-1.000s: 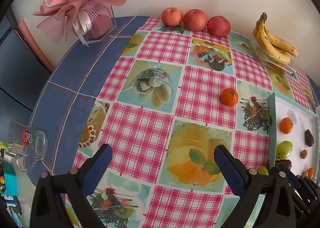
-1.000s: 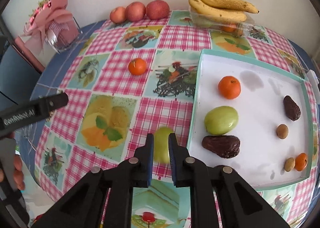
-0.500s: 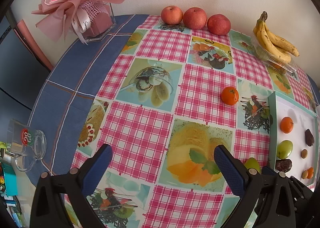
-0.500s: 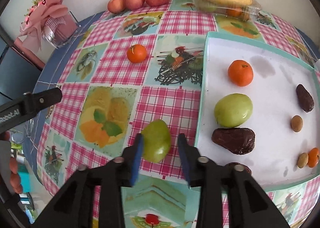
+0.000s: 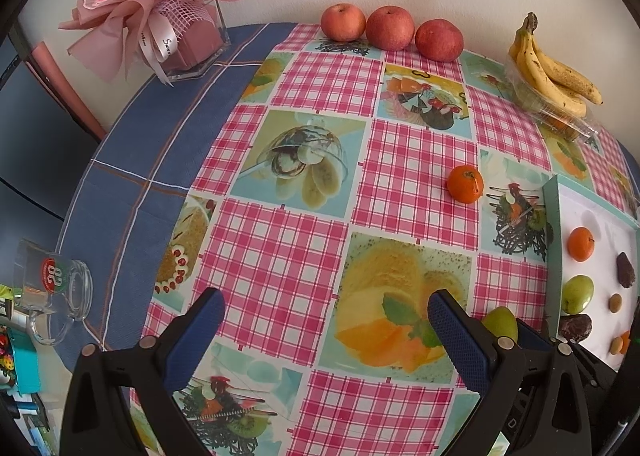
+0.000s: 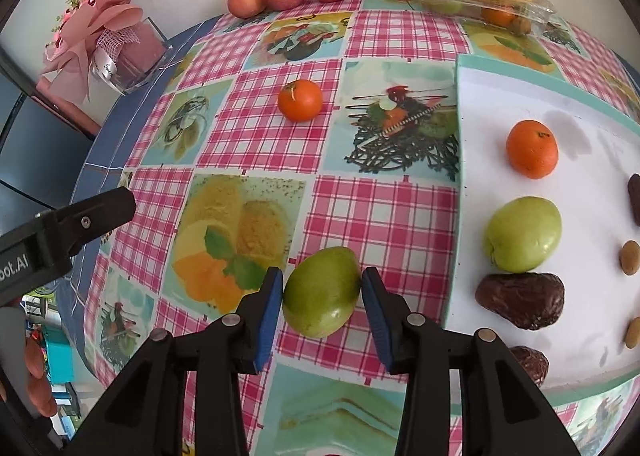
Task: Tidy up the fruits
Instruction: 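Lift the green mango off the cloth with the right tool, then grasp the loose orange with the left tool while the right tool carries the mango over the tray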
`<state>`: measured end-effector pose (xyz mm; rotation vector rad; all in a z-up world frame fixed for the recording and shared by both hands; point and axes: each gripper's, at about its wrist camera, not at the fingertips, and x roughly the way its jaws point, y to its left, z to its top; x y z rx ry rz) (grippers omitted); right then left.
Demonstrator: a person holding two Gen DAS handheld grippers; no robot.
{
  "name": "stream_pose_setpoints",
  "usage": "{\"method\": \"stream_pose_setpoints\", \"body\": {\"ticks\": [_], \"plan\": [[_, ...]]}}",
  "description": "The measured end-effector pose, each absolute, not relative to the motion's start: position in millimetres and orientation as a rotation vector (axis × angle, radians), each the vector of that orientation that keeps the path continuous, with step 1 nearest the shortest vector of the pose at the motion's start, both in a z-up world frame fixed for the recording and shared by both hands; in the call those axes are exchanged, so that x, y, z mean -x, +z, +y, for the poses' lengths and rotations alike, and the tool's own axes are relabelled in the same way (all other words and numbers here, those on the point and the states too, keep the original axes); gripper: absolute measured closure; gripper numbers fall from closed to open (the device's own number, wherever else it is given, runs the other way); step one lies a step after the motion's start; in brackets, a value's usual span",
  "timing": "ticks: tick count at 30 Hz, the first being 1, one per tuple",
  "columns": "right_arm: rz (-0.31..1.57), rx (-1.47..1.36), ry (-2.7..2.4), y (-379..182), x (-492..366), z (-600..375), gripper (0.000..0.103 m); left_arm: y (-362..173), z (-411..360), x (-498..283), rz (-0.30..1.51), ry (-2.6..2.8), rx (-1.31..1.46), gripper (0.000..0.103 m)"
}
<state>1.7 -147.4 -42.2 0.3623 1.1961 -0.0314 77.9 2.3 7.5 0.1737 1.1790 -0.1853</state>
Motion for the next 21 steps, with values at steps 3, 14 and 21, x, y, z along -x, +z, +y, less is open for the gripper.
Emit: {"method": "stream_pose_setpoints", "body": {"ticks": [3,14,21], "plan": [[1.202,-0.385,-0.017,-46.4,-3.2,-147.2,0.058,6.6,1.6,-77.8,1.180,-0.182,-0.179,0.000],[1.200,-0.400,-0.004,-49.5,-8.9,-146.1,0.058,1.0,-1.9,-78.2,1.192,-0.179,-0.181,0.000],[1.168,-0.426,-0.006,-41.0,-7.7,-154.0,0.059,2.9,-4.0,-84.0,1.184,-0.186,-0.104,0.000]]}}
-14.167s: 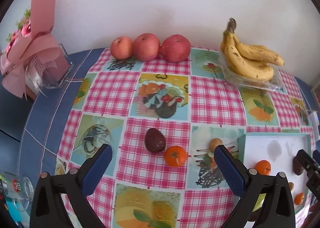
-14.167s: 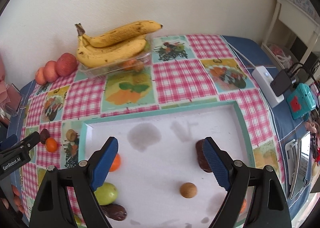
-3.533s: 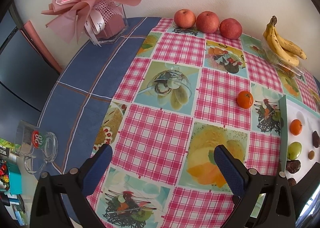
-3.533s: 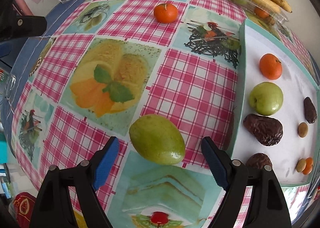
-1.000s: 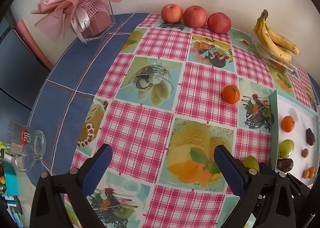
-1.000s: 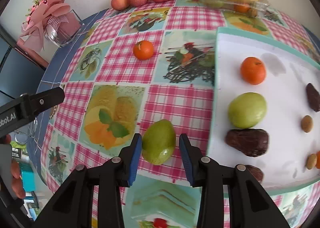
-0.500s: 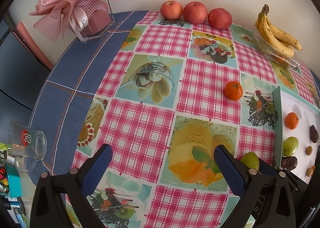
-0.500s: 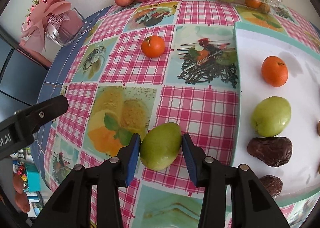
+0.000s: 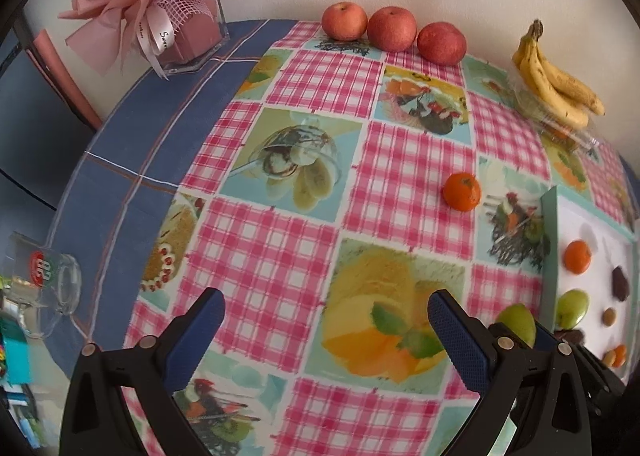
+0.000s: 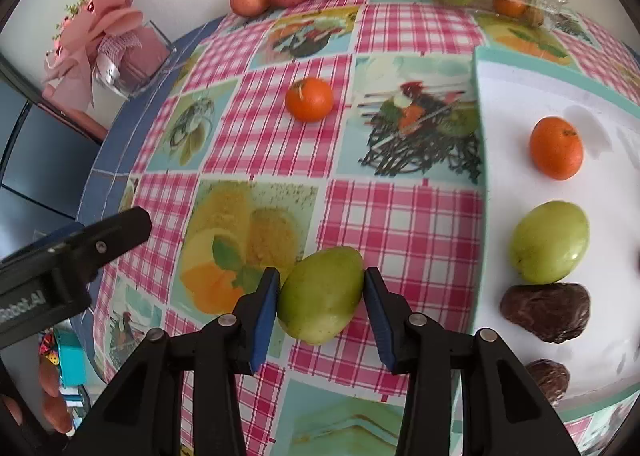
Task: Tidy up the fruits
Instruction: 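Grasp the loose orange with the left tool while the right tool carries the mango over the tray, then carry the orange with the left tool into the tray while the right tool lowers the mango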
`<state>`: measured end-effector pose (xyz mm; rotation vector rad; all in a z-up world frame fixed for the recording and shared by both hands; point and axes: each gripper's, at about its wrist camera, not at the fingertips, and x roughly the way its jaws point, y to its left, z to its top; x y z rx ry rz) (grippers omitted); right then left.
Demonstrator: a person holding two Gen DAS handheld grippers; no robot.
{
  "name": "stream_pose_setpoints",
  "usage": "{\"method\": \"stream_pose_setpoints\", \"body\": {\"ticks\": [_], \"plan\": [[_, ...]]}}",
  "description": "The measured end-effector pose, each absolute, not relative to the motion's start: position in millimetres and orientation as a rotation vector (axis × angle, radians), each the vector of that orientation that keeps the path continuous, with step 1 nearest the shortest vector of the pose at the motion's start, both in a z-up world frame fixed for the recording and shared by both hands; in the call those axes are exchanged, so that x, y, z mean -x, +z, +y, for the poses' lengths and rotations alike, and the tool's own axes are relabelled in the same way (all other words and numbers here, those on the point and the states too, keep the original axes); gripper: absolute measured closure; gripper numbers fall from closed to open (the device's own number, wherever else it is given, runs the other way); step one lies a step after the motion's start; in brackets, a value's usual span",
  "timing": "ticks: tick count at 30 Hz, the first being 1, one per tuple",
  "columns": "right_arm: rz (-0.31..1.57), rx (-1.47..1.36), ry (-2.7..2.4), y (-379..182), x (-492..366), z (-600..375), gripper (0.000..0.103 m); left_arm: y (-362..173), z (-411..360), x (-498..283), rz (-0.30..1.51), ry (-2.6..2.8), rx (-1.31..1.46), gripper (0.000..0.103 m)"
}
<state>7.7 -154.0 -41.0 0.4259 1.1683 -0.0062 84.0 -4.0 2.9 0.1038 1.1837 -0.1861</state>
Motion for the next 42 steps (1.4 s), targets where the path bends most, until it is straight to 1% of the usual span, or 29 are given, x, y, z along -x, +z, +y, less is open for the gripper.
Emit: {"method": "stream_pose_setpoints", "body": {"ticks": [5,9,11,15,19,21,23,25,26,27,28,31,34,42], "plan": [[1.109,-0.462,-0.037,-19.3,-6.3,-168.5,0.059,2.2,-17.1,-97.3,1.208,-0.239,0.002,0.003],[1.068,-0.468,-0.112,-3.3,-7.2,-186.8,0.059,3.0,-44.4,-107.5,1.210,-0.290,-0.005,0.012],[1.050,-0.469,-0.135,4.0,-8.4,-196.1,0.059,1.4,-59.9,-115.0,1.214,-0.329,0.002,0.014],[1.013,-0.451,-0.197,19.6,-11.3,-218.4,0.059,-5.7,-85.7,-133.5,1.225,-0.364,0.008,0.026],[0.977,-0.441,-0.236,31.2,-15.0,-238.6,0.059,-18.9,-96.2,-153.2,1.231,-0.359,0.030,0.037],[0.965,-0.445,-0.251,34.3,-17.5,-248.5,0.059,-28.9,-98.2,-161.7,1.249,-0.353,0.037,0.046],[0.957,-0.452,-0.261,36.0,-19.3,-258.0,0.059,-37.9,-100.1,-167.1,1.270,-0.361,0.060,0.052],[0.952,-0.457,-0.265,35.9,-22.9,-264.4,0.059,-43.5,-100.2,-171.5,1.283,-0.386,0.100,0.055],[0.947,-0.462,-0.267,35.7,-25.5,-268.9,0.059,-44.6,-101.0,-172.6,1.286,-0.396,0.112,0.059],[0.944,-0.465,-0.267,35.4,-27.7,-272.4,0.059,-44.2,-102.3,-172.4,1.284,-0.403,0.115,0.065],[0.941,-0.466,-0.267,35.4,-29.2,-275.0,0.059,-43.2,-103.6,-172.0,1.282,-0.413,0.117,0.068],[0.935,-0.470,-0.270,34.1,-33.7,-281.3,0.059,-41.0,-106.8,-169.7,1.277,-0.408,0.091,0.069],[0.927,-0.485,-0.276,34.2,-33.1,-287.5,0.059,-33.1,-102.7,-165.6,1.277,-0.428,0.130,0.069],[0.873,-0.526,-0.376,54.4,-5.7,-321.2,0.059,24.5,-122.8,-139.9,1.169,-0.563,0.119,0.069]]}}
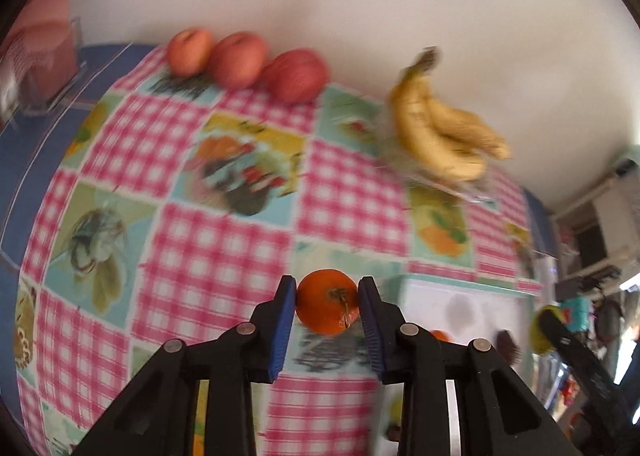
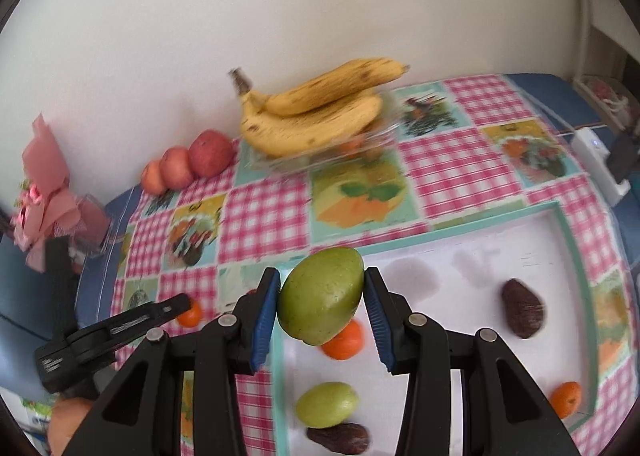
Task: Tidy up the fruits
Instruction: 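Carry the orange with the left tool into the tray while the right tool lowers the mango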
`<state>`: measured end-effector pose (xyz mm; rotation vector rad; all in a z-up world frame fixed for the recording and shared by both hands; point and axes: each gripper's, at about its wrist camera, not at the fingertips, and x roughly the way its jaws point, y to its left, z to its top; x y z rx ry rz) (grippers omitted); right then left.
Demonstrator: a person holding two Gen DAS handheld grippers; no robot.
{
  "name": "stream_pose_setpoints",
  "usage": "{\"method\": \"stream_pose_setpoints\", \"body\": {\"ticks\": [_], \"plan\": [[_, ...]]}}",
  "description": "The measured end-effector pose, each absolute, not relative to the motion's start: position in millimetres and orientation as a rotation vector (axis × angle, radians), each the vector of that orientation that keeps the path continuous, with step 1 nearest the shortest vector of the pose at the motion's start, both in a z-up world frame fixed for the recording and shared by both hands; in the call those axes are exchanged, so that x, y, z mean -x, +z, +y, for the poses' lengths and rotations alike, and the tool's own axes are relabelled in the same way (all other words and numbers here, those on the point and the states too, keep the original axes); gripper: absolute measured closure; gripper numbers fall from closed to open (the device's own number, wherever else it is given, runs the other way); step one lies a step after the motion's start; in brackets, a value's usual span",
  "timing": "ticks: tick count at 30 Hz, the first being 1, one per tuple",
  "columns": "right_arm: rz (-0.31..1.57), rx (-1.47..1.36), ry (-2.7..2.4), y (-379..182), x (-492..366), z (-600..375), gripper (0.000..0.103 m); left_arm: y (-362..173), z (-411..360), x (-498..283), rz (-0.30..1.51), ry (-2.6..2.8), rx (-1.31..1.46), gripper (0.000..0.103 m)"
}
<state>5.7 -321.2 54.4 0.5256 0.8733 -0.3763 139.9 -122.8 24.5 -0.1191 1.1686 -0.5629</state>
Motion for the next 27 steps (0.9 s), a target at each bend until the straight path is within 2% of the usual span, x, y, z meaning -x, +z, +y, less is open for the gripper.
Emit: {"method": "stream_pose_setpoints", "body": {"ticks": [5,13,18,27], "plan": [[0.860,-0.552,-0.489,59.2,19.3,-352.7,0.059,44.4,-148.3,-122.2,1.136,-0.640,0.076,0.069],[0.832,-0.584,-0.583,62.2,50.8,-387.7,0.059,40.7,-197.8,-93.8,1.133,-0.746,-0.018,0.069],[0.840,-0.577,-0.564,57.9,51.6,-388.4,0.059,20.6,-221.0,-90.4,1.078,-0.747,-0.081,0.069],[0.965,-0.605,-0.525,1.1,33.8,-386.0,0.059,-27.3,-234.2,-100.5,1.153,-0.724,-0.090,0.069]]}}
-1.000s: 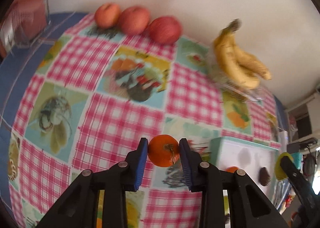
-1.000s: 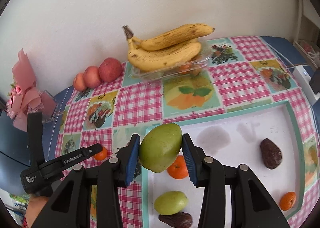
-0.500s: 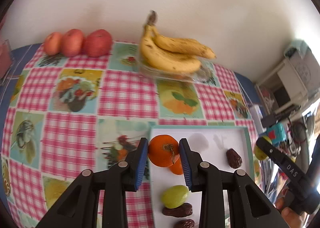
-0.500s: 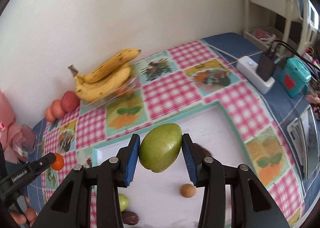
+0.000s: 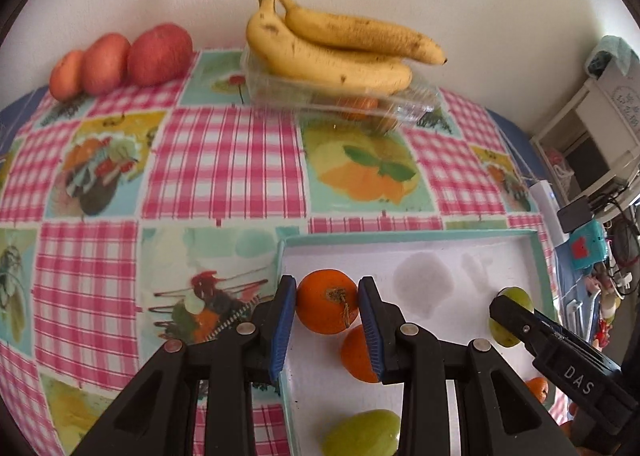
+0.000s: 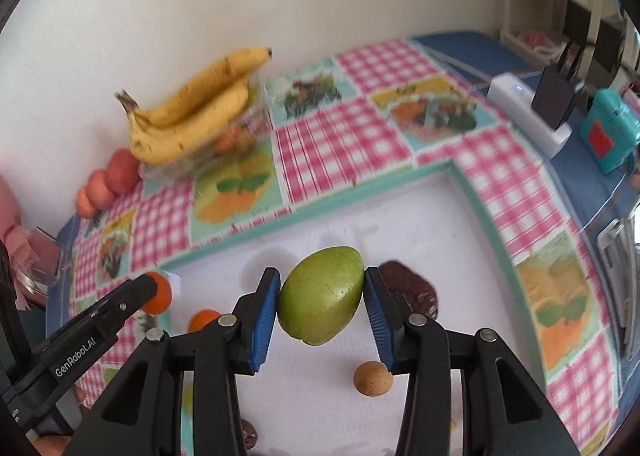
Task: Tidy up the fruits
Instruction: 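Carry the orange with the left tool into the tray while the right tool lowers the mango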
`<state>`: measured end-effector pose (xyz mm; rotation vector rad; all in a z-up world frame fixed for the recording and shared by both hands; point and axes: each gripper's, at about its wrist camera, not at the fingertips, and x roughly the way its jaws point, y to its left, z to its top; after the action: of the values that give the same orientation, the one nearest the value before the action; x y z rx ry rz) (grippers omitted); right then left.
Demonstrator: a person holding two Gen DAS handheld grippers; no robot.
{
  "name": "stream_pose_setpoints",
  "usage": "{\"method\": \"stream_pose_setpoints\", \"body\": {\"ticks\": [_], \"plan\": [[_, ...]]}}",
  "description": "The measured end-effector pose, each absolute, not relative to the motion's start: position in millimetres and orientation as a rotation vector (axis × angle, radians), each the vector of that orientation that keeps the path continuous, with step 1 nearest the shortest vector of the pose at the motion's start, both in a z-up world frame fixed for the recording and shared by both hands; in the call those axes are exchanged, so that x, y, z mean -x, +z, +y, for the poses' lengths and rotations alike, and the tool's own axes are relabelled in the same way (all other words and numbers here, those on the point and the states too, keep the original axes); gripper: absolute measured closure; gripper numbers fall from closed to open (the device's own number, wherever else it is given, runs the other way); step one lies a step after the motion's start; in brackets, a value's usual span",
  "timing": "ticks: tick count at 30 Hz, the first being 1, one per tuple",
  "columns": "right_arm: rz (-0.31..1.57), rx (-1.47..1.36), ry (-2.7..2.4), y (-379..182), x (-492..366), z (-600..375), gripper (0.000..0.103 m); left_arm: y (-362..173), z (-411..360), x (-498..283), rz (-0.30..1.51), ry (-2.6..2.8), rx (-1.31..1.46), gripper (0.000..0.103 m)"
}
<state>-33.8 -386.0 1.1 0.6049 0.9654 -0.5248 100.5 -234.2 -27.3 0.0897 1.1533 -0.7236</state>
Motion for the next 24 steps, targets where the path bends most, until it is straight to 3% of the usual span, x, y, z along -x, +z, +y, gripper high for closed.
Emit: {"method": "stream_pose_setpoints", "body": {"ticks": [16,24], "plan": [[1.065,-0.588,-0.544,-27.9,24.8,-382.1,0.058,-28.4,-232.8,-100.9,1.188,-0.709,-0.092,0.068],[1.072,-0.575,-0.542,-25.4,26.1,-379.8,0.058,3.8,-215.4,-90.0,1.175,-0.710,-0.080,0.067]]}}
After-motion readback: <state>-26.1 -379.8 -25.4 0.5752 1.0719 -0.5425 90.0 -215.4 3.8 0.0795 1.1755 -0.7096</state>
